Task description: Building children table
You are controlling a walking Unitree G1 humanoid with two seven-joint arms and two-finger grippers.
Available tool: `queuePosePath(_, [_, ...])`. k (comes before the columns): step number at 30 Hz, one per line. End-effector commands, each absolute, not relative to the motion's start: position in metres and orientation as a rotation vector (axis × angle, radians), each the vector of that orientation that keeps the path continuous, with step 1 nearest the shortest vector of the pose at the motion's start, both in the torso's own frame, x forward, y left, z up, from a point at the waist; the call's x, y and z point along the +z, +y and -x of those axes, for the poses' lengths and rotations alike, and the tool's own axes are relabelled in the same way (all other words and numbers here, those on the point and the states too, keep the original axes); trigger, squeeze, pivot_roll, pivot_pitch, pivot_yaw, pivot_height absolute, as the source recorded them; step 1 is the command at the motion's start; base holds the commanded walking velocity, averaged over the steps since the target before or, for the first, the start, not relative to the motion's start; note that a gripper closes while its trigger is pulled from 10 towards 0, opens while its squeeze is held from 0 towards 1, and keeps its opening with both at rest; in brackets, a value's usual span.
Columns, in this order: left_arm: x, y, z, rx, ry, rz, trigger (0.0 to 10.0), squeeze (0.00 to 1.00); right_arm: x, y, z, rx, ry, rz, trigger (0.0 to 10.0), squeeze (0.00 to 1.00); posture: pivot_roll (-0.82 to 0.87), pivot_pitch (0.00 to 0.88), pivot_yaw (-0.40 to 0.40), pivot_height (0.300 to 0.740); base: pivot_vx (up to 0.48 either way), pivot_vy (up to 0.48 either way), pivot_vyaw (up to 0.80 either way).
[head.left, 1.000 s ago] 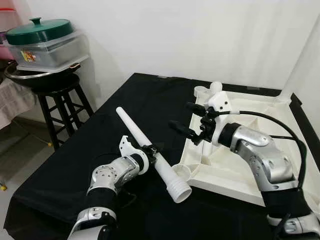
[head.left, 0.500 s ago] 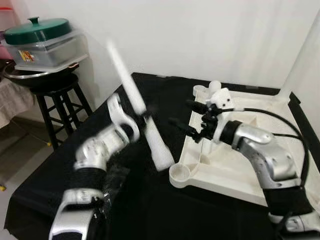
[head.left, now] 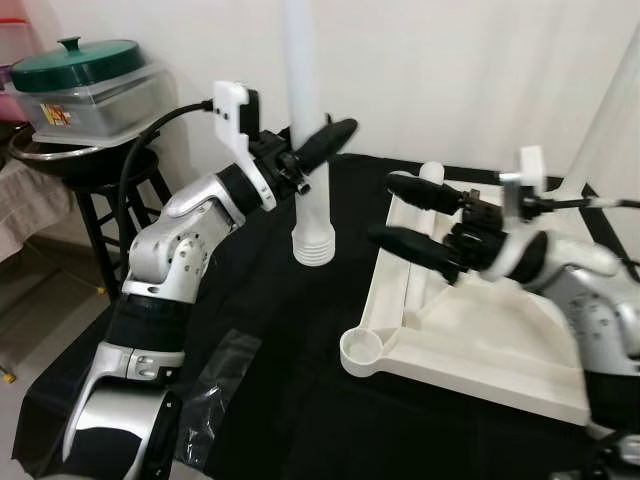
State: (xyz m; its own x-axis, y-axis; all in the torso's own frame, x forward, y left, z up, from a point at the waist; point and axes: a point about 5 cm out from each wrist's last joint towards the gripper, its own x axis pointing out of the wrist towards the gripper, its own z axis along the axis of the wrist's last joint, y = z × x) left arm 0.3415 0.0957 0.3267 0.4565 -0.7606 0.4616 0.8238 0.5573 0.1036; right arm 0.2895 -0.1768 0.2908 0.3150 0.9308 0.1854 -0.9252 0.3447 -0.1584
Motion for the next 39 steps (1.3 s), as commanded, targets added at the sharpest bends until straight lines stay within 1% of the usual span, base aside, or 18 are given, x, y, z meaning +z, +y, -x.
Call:
queuePosePath(1, [0.332, 0.095, -0.34, -0.991, -0.528, 0.073, 0.0, 0.0, 0.292, -0.17, -0.287, 1.264, -0.26, 0.047, 10.0, 0.98, -0.06, 0.0, 0.043, 0.74, 0.0, 0.0, 0.0])
queuePosePath(2, [0.334, 0.091, -0.338, -1.015, -0.539, 0.05, 0.0, 0.0, 0.29, -0.166, -0.289, 1.242, -0.257, 0.083, 10.0, 0.89, -0.06, 0.0, 0.043, 0.74, 0.0, 0.0, 0.0])
queuePosePath(4, [0.334, 0.091, -0.338, -1.015, -0.539, 0.05, 0.0, 0.0, 0.29, -0.166, -0.289, 1.242, -0.257, 0.083, 10.0, 0.89, -0.06, 0.0, 0.043, 0.74, 0.0, 0.0, 0.0])
queuePosePath(5, [0.334, 0.087, -0.335, -1.035, -0.547, 0.029, 0.0, 0.0, 0.288, -0.162, -0.293, 1.218, -0.245, 0.108, 10.0, 0.77, -0.06, 0.0, 0.041, 0.74, 0.0, 0.0, 0.0])
queuePosePath(6, [0.334, 0.087, -0.335, -1.035, -0.547, 0.029, 0.0, 0.0, 0.288, -0.162, -0.293, 1.218, -0.245, 0.108, 10.0, 0.77, -0.06, 0.0, 0.041, 0.74, 0.0, 0.0, 0.0])
queuePosePath(7, [0.335, 0.074, -0.327, -1.102, -0.568, -0.002, 0.0, 0.0, 0.28, -0.149, -0.301, 1.178, -0.214, 0.138, 10.0, 0.0, -0.06, 0.0, 0.042, 0.74, 0.0, 0.0, 0.0])
queuePosePath(9, [0.335, 0.074, -0.327, -1.102, -0.568, -0.002, 0.0, 0.0, 0.28, -0.149, -0.301, 1.178, -0.214, 0.138, 10.0, 0.0, -0.06, 0.0, 0.042, 0.74, 0.0, 0.0, 0.0])
queuePosePath(11, [0.335, 0.065, -0.322, -1.144, -0.586, 0.001, 0.0, 0.0, 0.279, -0.14, -0.311, 1.126, -0.209, 0.144, 10.0, 0.0, -0.05, 0.0, 0.039, 0.74, 0.0, 0.0, 0.0])
queuePosePath(15, [0.335, 0.063, -0.321, -1.153, -0.591, 0.009, 0.0, 0.0, 0.279, -0.138, -0.314, 1.106, -0.213, 0.145, 10.0, 0.0, -0.05, 0.0, 0.04, 0.74, 0.0, 0.0, 0.0])
queuePosePath(18, [0.336, 0.061, -0.32, -1.159, -0.609, 0.034, 0.0, 0.0, 0.28, -0.136, -0.321, 1.048, -0.22, 0.174, 10.0, 0.0, -0.05, 0.0, 0.038, 0.74, 0.0, 0.0, 0.0])
queuePosePath(23, [0.337, 0.06, -0.32, -1.159, -0.617, 0.046, 0.0, 0.0, 0.28, -0.134, -0.324, 1.026, -0.222, 0.175, 10.0, 0.0, -0.05, 0.0, 0.038, 0.74, 0.0, 0.0, 0.0])
queuePosePath(28, [0.336, 0.049, -0.312, -1.187, -0.632, 0.137, 0.0, 0.0, 0.272, -0.112, -0.331, 0.968, -0.224, 0.124, 10.0, 0.0, -0.04, 0.0, 0.032, 0.74, 0.0, 0.0, 0.0])
queuePosePath(33, [0.337, 0.047, -0.311, -1.19, -0.634, 0.152, 0.0, 0.0, 0.27, -0.109, -0.334, 0.945, -0.224, 0.118, 10.0, 0.0, -0.04, 0.0, 0.032, 0.74, 0.0, 0.0, 0.0])
queuePosePath(34, [0.337, 0.044, -0.309, -1.199, -0.636, 0.168, 0.0, 0.0, 0.27, -0.106, -0.339, 0.91, -0.232, 0.103, 7.1, 0.0, -0.04, 0.0, 0.03, 0.74, 0.0, 0.0, 0.0])
queuePosePath(35, [0.337, 0.044, -0.309, -1.199, -0.636, 0.168, 0.0, 0.0, 0.27, -0.106, -0.339, 0.91, -0.232, 0.103, 7.1, 0.0, -0.04, 0.0, 0.03, 0.74, 0.0, 0.0, 0.0])
queuePosePath(36, [0.337, 0.042, -0.308, -1.206, -0.636, 0.174, 0.0, 0.0, 0.27, -0.104, -0.34, 0.898, -0.24, 0.089, 0.7, 0.0, -0.04, 0.0, 0.03, 0.74, 0.0, 0.0, 0.0])
queuePosePath(37, [0.336, 0.042, -0.308, -1.209, -0.634, 0.176, 0.0, 0.0, 0.271, -0.104, -0.341, 0.898, -0.244, 0.083, 0.0, 0.0, -0.04, 0.0, 0.031, 0.74, 0.0, 0.0, 0.0])
queuePosePath(39, [0.336, 0.041, -0.307, -1.213, -0.633, 0.178, 0.0, 0.0, 0.271, -0.103, -0.341, 0.898, -0.246, 0.08, 0.0, 0.0, -0.04, 0.0, 0.031, 0.74, 0.0, 0.0, 0.0])
